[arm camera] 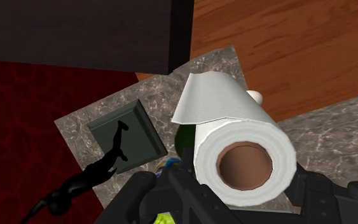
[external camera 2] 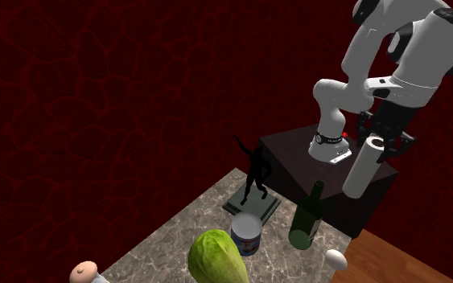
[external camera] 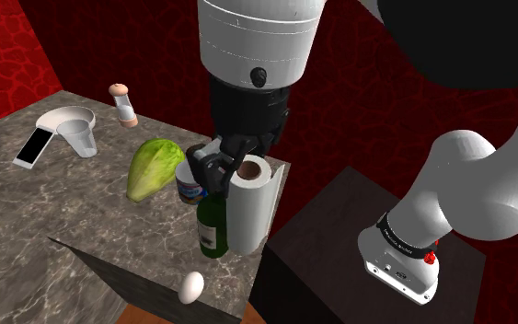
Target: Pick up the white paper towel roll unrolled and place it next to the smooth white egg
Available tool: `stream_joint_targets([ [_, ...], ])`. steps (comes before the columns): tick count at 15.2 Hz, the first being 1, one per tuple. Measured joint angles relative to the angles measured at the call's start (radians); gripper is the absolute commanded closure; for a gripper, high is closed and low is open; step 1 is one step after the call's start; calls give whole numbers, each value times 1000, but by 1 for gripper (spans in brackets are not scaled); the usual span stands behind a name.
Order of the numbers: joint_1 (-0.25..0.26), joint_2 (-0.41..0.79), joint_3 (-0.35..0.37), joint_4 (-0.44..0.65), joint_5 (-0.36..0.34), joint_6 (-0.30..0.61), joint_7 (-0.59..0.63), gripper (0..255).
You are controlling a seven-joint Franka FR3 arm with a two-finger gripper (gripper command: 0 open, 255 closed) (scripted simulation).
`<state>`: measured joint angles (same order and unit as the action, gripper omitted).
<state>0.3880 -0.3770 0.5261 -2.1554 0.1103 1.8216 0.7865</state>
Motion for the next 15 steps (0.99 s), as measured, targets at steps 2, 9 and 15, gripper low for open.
stream_joint_targets([
  [2, 2, -1, 4, -25, 3, 24, 3, 255],
  [9, 4, 17, 19, -107, 2, 122, 11, 255],
  [15, 4, 41, 37, -167, -1, 206, 25, 255],
])
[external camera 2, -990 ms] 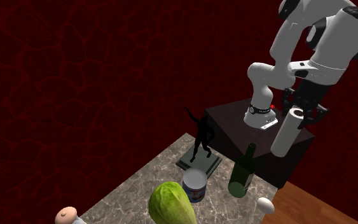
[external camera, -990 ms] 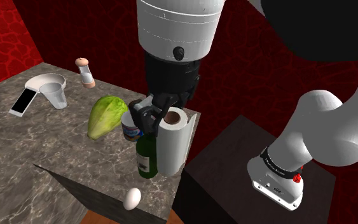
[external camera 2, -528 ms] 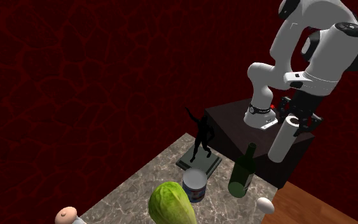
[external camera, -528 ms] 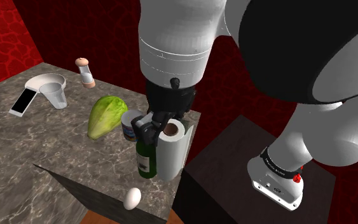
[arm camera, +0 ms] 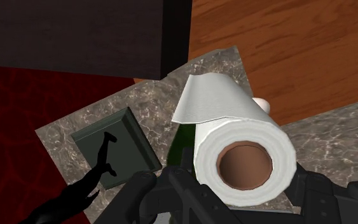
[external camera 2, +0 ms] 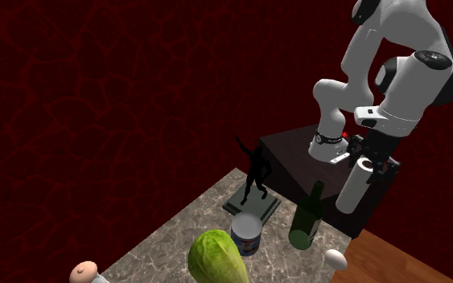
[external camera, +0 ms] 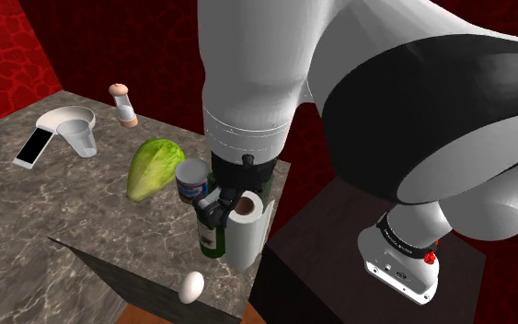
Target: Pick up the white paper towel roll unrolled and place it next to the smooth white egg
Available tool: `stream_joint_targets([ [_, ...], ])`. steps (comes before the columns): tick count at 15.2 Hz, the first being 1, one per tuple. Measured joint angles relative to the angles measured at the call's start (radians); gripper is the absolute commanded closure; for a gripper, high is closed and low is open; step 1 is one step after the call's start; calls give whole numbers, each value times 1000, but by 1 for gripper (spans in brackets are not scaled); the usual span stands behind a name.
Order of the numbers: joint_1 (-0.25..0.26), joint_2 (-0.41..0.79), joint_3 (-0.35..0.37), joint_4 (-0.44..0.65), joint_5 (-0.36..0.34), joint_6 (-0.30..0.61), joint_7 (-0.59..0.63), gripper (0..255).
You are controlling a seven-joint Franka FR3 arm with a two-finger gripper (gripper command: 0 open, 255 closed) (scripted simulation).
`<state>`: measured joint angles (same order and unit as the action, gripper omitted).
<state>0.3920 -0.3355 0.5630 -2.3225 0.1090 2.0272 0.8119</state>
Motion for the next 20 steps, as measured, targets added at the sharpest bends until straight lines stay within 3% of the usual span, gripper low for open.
stream_joint_targets([
  [20, -25, 154, 60, -153, -72, 290, 76, 255],
])
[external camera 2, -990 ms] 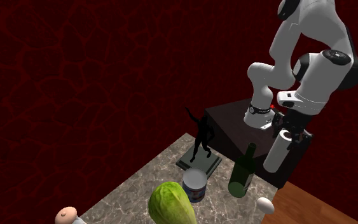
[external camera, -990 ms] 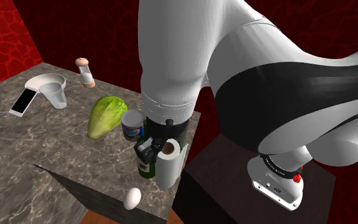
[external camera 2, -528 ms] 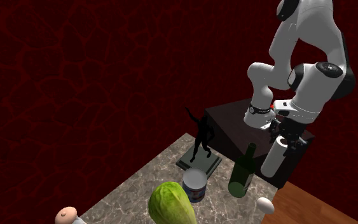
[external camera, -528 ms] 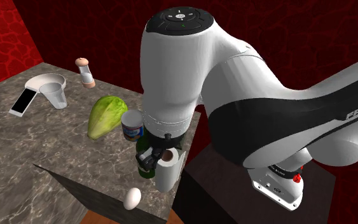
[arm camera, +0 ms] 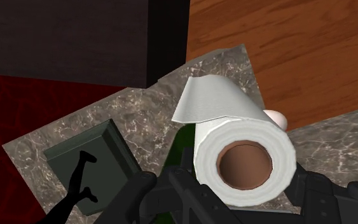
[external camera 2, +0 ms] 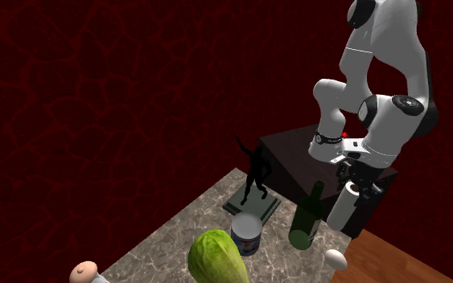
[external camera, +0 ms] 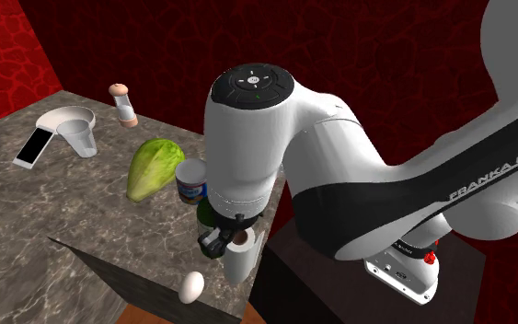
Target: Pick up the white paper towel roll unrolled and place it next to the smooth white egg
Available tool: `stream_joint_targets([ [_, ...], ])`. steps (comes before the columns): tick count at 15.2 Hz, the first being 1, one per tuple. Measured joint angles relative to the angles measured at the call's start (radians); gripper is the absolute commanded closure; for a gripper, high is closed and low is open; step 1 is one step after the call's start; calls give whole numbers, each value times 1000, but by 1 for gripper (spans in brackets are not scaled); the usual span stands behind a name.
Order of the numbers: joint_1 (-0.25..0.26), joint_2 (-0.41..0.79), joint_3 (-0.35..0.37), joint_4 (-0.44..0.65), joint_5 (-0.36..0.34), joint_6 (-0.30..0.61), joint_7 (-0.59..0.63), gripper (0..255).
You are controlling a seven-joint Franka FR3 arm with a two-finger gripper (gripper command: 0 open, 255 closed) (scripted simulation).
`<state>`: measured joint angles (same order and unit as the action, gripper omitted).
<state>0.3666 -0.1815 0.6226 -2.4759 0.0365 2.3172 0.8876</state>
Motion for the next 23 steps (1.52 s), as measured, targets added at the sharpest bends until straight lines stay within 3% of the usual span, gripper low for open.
stream_joint_targets([
  [13, -29, 165, 27, -48, -151, 180, 122, 255],
  [19, -31, 173, 26, -50, -160, 188, 128, 255],
  [20, -31, 173, 26, -50, -160, 188, 129, 0],
  [23, -31, 173, 26, -50, -160, 188, 129, 0],
])
